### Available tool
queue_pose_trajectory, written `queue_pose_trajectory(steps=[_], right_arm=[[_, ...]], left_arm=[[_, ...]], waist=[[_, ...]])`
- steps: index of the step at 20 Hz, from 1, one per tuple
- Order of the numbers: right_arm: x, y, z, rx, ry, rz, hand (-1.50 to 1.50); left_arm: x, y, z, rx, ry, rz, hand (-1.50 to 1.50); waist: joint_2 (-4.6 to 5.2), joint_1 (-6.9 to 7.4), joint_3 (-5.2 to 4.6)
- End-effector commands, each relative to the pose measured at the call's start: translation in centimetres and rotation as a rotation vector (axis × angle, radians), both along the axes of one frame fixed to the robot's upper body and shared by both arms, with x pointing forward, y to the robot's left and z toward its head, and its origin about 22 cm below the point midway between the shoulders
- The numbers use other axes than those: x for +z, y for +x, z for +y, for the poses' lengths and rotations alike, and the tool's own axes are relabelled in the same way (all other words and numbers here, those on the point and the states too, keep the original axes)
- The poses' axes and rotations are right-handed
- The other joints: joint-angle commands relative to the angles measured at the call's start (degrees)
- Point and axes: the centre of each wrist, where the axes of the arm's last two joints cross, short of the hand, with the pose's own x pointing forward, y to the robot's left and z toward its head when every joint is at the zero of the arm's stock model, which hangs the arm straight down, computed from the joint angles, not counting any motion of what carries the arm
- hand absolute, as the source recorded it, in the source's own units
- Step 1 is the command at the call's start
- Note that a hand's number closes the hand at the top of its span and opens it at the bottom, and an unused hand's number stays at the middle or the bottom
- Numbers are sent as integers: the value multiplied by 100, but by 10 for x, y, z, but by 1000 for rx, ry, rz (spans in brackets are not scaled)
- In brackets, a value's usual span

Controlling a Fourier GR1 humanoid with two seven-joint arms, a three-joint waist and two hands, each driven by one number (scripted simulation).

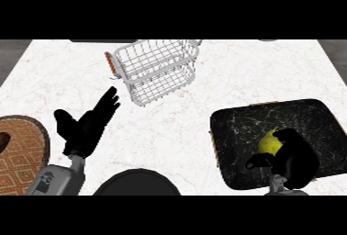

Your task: Pick the pear from the tray and place it in the tiered basket

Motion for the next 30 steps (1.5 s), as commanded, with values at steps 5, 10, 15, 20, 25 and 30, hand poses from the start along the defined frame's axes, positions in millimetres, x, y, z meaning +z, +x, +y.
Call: queue_pose_trajectory(steps=[5,10,15,20,25,30], right_arm=[[-2,-3,34,808,-104,269,150],[52,16,13,1063,17,180,150],[129,16,-7,1110,165,14,150],[209,11,-18,1136,142,-205,150],[253,4,-34,1162,104,-300,150],[305,21,2,1157,51,-319,150]], left_arm=[[7,7,-16,-77,-13,-16,0],[8,8,-1,-15,2,5,0],[15,8,3,11,0,2,0],[6,3,-18,-5,2,9,0],[14,10,-6,15,12,-13,0],[4,2,4,-7,9,5,0]], waist=[[218,496,140],[119,160,137],[85,2,132],[92,-10,130],[106,-8,133],[111,69,128]])
